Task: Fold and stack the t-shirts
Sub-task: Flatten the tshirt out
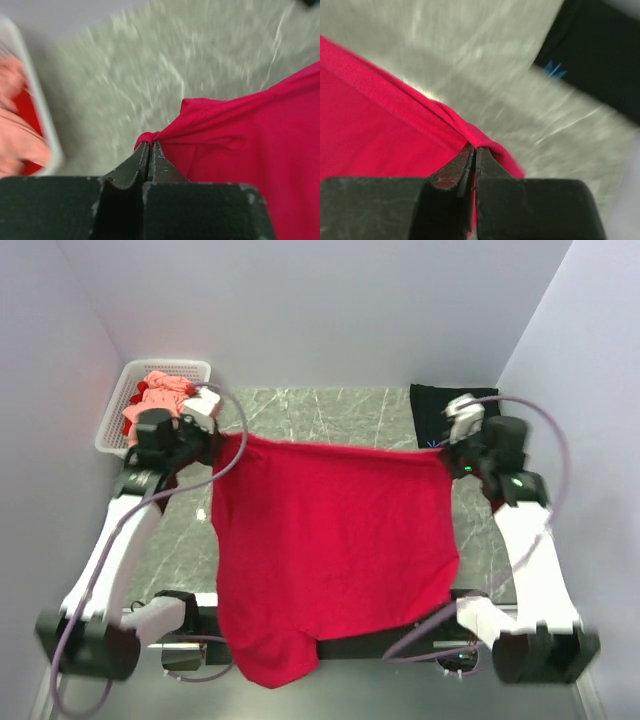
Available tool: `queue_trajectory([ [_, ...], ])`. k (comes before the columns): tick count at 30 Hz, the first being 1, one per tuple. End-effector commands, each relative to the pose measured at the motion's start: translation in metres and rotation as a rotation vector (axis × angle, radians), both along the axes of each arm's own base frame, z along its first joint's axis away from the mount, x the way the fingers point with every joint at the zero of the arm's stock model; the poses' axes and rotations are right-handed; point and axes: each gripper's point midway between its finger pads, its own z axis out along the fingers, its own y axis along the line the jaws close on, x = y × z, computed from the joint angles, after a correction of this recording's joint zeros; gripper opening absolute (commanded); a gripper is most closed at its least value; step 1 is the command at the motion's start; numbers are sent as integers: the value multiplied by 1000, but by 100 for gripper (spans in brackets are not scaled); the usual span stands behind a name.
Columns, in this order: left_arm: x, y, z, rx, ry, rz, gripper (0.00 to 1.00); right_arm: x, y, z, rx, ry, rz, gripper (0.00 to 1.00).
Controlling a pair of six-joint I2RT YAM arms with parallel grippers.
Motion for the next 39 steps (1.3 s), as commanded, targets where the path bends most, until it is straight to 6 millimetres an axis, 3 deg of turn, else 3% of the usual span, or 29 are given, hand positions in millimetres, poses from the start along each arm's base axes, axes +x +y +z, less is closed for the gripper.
queue_trajectory([
  [1,35,-4,-53,1,84,-8,1,25,5,-34,-85,9,0,0],
  [2,44,-5,-70,-1,121,-9,1,36,7,-57,-82,76,-5,0],
  [4,62,-12,-98,-1,196,-25,1,56,7,-72,-87,100,-31,0],
  [5,77,-16,-137,4,289,-35,1,71,10,-89,-81,151,-49,0],
  [6,86,-20,-153,16,338,-49,1,83,8,-93,-82,161,-73,0],
  [7,114,-22,-138,8,316,-32,1,93,8,-98,-75,178,-89,0],
  [8,122,-25,-186,15,457,-46,1,113,11,-110,-68,214,-100,0],
  [9,154,-31,-158,16,410,-64,1,120,8,-120,-83,256,-125,0],
  [10,167,-34,-196,23,494,-66,1,140,8,-130,-83,293,-144,0],
  [11,180,-35,-198,15,502,-73,1,151,8,-134,-72,310,-175,5],
  [12,203,-35,-179,4,446,-68,4,155,7,-142,-72,355,-195,25],
  [13,215,-28,-180,-25,439,-37,12,171,6,-130,-56,334,-223,38],
  [14,223,-30,-177,-58,413,-59,32,176,4,-143,-43,374,-253,43],
  [16,244,-20,-157,-62,314,-6,48,179,2,-137,-24,363,-289,57],
  [17,247,-14,-152,-53,295,16,57,178,1,-134,-19,358,-297,58],
  [18,245,-12,-150,-38,291,16,73,176,0,-131,-20,356,-304,59],
  [20,241,1,-131,6,237,51,77,166,-1,-125,-26,369,-302,59],
  [21,229,3,-142,2,257,42,77,161,-1,-122,-23,370,-289,59],
  [22,221,6,-125,7,220,27,76,149,1,-120,-22,374,-269,56],
  [23,215,6,-127,12,223,27,73,140,8,-123,-17,395,-216,54],
  [26,195,1,-150,-4,303,9,63,118,21,-138,-1,485,-150,46],
  [29,196,-1,-170,9,376,29,60,95,36,-159,28,599,-97,36],
  [31,194,-7,-182,-8,408,0,60,84,42,-172,42,641,-85,34],
  [34,195,-19,-187,-55,438,-42,60,76,50,-189,39,689,-70,32],
  [38,211,-33,-178,-79,401,-66,59,67,52,-211,27,762,-75,24],
  [39,212,-41,-185,-79,412,-77,59,65,52,-217,24,781,-76,24],
])
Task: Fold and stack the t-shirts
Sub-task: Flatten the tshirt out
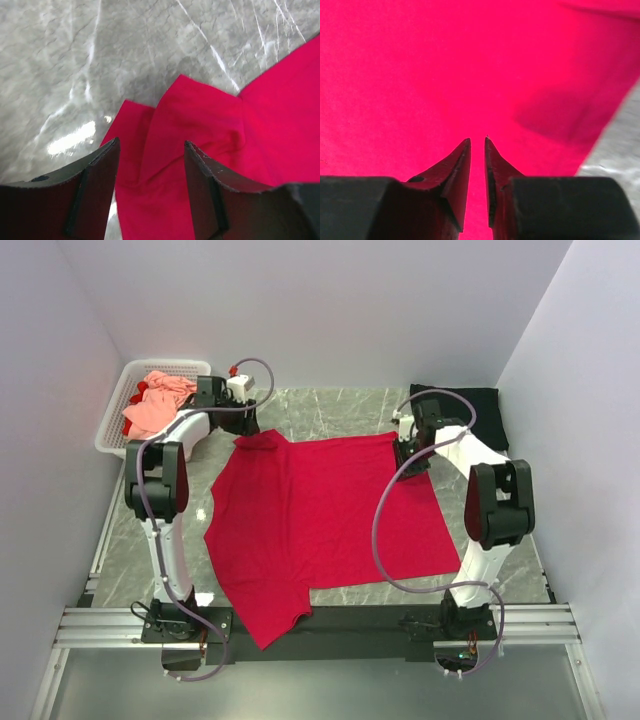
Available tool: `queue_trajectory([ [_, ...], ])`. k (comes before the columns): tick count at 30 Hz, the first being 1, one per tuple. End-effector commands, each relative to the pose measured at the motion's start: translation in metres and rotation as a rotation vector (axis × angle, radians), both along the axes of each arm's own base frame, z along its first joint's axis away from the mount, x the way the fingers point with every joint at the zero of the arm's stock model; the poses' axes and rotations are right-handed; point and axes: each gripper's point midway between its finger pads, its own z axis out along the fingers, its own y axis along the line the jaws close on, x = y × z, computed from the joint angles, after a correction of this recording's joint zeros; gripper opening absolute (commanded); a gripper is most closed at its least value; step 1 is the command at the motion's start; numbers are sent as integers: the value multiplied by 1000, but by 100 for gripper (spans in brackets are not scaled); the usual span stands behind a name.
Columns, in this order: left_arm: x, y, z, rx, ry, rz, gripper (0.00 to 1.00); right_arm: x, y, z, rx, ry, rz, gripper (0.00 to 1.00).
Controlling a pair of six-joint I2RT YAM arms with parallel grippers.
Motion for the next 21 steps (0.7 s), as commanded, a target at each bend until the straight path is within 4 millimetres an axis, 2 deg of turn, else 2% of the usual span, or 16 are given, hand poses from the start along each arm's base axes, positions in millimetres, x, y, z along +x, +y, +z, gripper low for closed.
queue_trajectory([
  [1,19,-27,27,-52,-71,-47,59,-10,7,-14,14,61,3,24],
  [2,23,-33,31,-49,-85,-59,59,-12,6,-18,11,77,-2,21],
  [3,24,-42,25,-48,-81,-71,59,-14,7,-21,12,87,-1,21],
  [5,30,-49,25,-39,-97,-76,59,-17,8,-26,15,107,3,19],
  [6,31,-56,16,-33,-86,-86,59,-19,8,-29,14,115,3,19],
  [8,39,-60,13,-11,-94,-74,61,-21,7,-31,12,120,3,19],
  [9,40,-65,1,0,-77,-78,61,-21,7,-31,10,120,2,19],
  [11,45,-68,-3,16,-73,-70,62,-22,7,-31,9,121,-1,19],
  [13,47,-69,-15,42,-60,-55,63,-22,5,-30,7,119,-10,19],
  [14,50,-68,-14,54,-60,-40,62,-23,5,-30,7,119,-10,19],
  [15,51,-70,-20,72,-52,-36,62,-23,5,-30,8,120,-9,19],
  [21,51,-66,-31,147,-32,9,57,-25,5,-32,5,127,-6,19],
])
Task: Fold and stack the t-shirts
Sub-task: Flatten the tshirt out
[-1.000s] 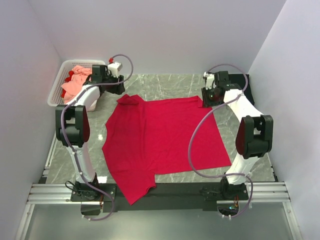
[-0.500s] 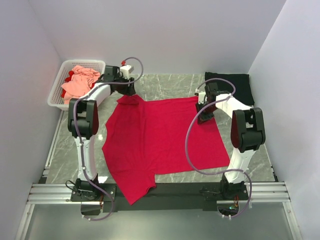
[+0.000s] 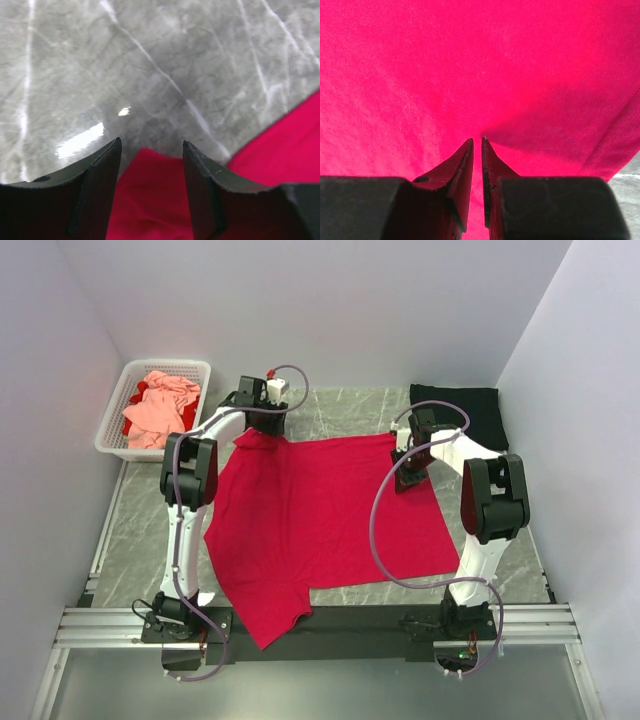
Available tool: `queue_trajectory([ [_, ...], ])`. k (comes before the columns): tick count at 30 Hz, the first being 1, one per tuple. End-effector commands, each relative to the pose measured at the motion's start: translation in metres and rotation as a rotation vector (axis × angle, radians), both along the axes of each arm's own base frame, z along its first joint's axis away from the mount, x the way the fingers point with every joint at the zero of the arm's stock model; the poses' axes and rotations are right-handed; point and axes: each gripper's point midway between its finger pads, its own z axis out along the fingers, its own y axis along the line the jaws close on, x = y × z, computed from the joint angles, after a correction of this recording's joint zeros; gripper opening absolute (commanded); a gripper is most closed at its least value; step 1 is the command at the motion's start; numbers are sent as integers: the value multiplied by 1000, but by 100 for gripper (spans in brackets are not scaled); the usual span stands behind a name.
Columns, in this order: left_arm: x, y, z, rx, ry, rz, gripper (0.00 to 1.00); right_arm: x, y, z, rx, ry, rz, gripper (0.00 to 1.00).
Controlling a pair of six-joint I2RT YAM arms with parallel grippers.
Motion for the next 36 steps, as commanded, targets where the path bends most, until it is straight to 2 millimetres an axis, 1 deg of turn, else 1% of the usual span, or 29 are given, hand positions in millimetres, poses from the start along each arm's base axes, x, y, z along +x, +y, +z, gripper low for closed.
queue_trajectory([
  [1,12,9,15,60,-34,63,56,-3,1,4,6,0,2,19],
  [2,14,10,19,64,-37,72,56,-3,2,3,6,1,5,19],
  [3,9,11,10,75,-3,75,55,-3,1,3,5,2,4,19],
  [5,8,12,9,84,9,78,49,-3,1,3,5,2,4,19],
  [6,7,11,8,83,13,70,46,-2,1,2,5,1,6,19],
  [7,6,10,8,79,14,64,38,-1,1,2,3,2,7,19],
  [9,4,2,10,54,19,40,31,0,1,1,5,4,8,19],
  [10,3,0,11,47,19,32,26,0,1,1,5,4,7,19],
  [12,3,-8,14,35,17,12,23,0,1,1,7,4,8,19],
  [13,3,-10,14,33,15,10,23,1,1,1,7,1,8,19],
  [15,5,-12,16,25,12,16,32,1,1,0,8,4,8,19],
  [16,6,-12,19,23,7,23,41,1,0,0,9,4,7,18],
  [18,7,-13,22,16,3,32,45,0,2,-1,13,7,10,19],
  [20,8,-11,25,20,-1,46,46,0,2,-1,15,5,11,18],
  [21,10,-7,27,32,-2,73,48,-1,1,-2,14,8,10,18],
  [24,5,-6,28,38,20,92,53,-1,1,-1,12,6,12,18],
  [28,-3,-4,20,70,45,111,49,1,1,-1,14,3,11,18],
  [31,-7,-4,5,85,79,116,46,2,1,0,15,0,10,18],
  [32,-4,-5,5,81,78,119,43,2,1,-1,16,5,10,18],
  [33,-5,-4,-3,85,97,126,41,2,1,-1,17,7,11,18],
  [34,-5,-5,-7,88,105,128,37,3,2,-1,17,5,12,18],
  [35,-3,-5,-5,87,106,132,34,2,2,-2,20,9,13,18],
  [36,-3,-6,-11,89,115,130,29,2,2,-2,21,10,13,18],
])
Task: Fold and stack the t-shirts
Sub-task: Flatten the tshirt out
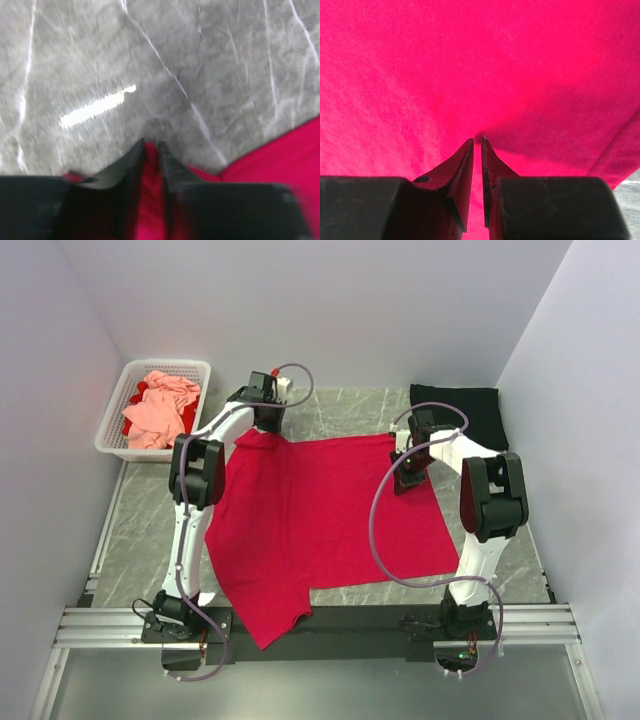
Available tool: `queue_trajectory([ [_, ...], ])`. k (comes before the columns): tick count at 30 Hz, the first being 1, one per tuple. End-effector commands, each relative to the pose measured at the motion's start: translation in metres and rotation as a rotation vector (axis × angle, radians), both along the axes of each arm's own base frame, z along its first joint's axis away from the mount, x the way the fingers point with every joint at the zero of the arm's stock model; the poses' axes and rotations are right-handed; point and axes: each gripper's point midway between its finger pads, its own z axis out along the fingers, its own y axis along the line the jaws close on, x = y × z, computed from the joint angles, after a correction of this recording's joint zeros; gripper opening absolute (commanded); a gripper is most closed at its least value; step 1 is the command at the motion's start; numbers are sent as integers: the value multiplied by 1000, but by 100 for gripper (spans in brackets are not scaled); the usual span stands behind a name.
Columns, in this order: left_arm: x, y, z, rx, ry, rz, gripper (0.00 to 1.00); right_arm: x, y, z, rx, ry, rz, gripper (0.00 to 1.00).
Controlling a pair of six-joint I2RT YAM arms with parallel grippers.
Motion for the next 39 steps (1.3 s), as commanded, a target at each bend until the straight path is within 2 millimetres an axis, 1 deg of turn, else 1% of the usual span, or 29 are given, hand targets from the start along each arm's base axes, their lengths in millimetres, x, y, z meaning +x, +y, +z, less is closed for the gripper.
queue_trajectory([
  [1,3,-4,-7,5,19,15,19,3,0,3,12,-5,6,18],
  [4,11,-8,5,-21,-29,6,1,1,1,2,11,0,11,18],
  [6,20,-18,28,-38,-106,-26,0,-1,0,1,10,3,11,18],
  [8,21,-29,42,-39,-158,-82,0,-2,0,-1,11,8,13,18],
  [9,24,-41,56,-44,-209,-112,0,-3,1,-1,12,9,13,18],
  [11,26,-53,66,-29,-257,-169,0,-3,1,-2,14,13,12,17],
  [12,25,-63,64,-29,-261,-194,0,-4,1,-2,14,15,10,17],
  [13,28,-69,69,-39,-277,-211,0,-4,1,-3,15,17,11,16],
  [14,28,-74,61,-38,-273,-226,0,-3,1,-3,17,18,10,16],
  [16,33,-81,63,-57,-288,-245,0,-4,2,-2,19,19,7,16],
  [19,34,-87,53,-77,-291,-281,1,-3,1,-1,17,17,5,16],
  [20,33,-91,54,-86,-296,-301,4,-3,1,0,15,15,6,16],
  [21,32,-92,55,-97,-300,-318,10,-3,1,1,15,12,6,16],
  [22,32,-93,57,-99,-311,-322,19,-3,1,1,15,13,6,16],
  [23,33,-91,68,-104,-329,-313,26,-2,1,3,17,9,6,16],
  [24,33,-90,74,-113,-332,-309,38,-1,2,4,17,4,8,17],
  [25,32,-89,81,-125,-337,-304,41,1,1,7,17,-8,3,18],
  [26,31,-83,108,-160,-361,-290,42,4,1,12,26,-25,2,18],
  [27,26,-77,110,-168,-352,-279,44,8,1,16,31,-39,3,19],
  [28,23,-70,120,-175,-360,-263,45,17,-1,24,36,-71,-5,19],
  [29,18,-64,158,-202,-417,-245,46,23,-1,34,43,-105,-14,19],
  [30,10,-49,150,-203,-386,-225,50,29,-4,40,42,-132,-26,18],
  [31,5,-40,156,-204,-388,-206,51,37,-6,46,44,-166,-37,18],
  [32,-4,-32,180,-220,-412,-184,51,46,-7,57,47,-205,-45,18],
  [33,-14,-19,164,-219,-358,-171,51,50,-7,61,49,-222,-50,17],
  [35,-27,-4,160,-211,-312,-135,49,65,-7,68,51,-270,-68,17],
  [37,-45,4,134,-192,-207,-121,46,80,-8,74,44,-306,-87,17],
  [38,-49,9,126,-193,-177,-108,45,84,-9,67,40,-289,-103,17],
  [39,-57,12,109,-199,-131,-98,45,89,-10,65,36,-287,-115,16],
])
